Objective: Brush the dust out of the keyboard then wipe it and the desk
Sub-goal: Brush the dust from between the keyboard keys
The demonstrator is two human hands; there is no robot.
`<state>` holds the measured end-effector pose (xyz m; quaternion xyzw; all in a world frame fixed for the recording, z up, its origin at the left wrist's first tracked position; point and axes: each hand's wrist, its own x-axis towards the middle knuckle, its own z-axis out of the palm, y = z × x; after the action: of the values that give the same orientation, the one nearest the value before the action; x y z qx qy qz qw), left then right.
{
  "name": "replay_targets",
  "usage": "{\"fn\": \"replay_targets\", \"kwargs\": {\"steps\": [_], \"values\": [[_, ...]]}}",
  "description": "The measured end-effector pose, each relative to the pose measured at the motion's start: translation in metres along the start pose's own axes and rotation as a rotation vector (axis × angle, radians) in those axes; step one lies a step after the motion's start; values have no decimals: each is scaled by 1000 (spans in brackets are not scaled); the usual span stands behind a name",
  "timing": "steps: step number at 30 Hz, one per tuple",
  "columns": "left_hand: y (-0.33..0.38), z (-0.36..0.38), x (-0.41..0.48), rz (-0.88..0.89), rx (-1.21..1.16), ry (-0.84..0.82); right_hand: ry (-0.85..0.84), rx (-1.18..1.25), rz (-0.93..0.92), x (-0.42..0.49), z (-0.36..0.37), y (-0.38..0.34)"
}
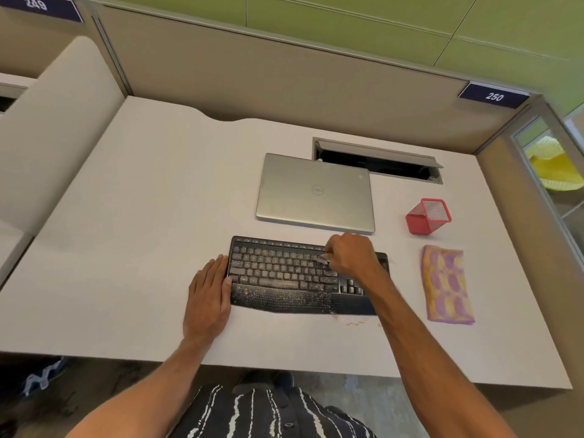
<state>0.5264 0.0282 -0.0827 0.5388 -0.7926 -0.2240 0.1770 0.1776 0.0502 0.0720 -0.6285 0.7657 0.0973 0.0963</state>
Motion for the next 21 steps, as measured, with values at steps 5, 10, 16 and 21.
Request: {"fn": "replay_targets", "kwargs": {"steps": [5,10,16,21], "values": [[0,-1,0,-2,-19,9,26,101,-15,-1,2,-8],[-1,-1,-1,5,-10,18,6,59,42,-8,-2,13],[0,-1,0,11,-4,30,0,138,-15,-6,7,-11],[1,-2,-1,10,-11,35,64,369,144,-9,2,-11]]}}
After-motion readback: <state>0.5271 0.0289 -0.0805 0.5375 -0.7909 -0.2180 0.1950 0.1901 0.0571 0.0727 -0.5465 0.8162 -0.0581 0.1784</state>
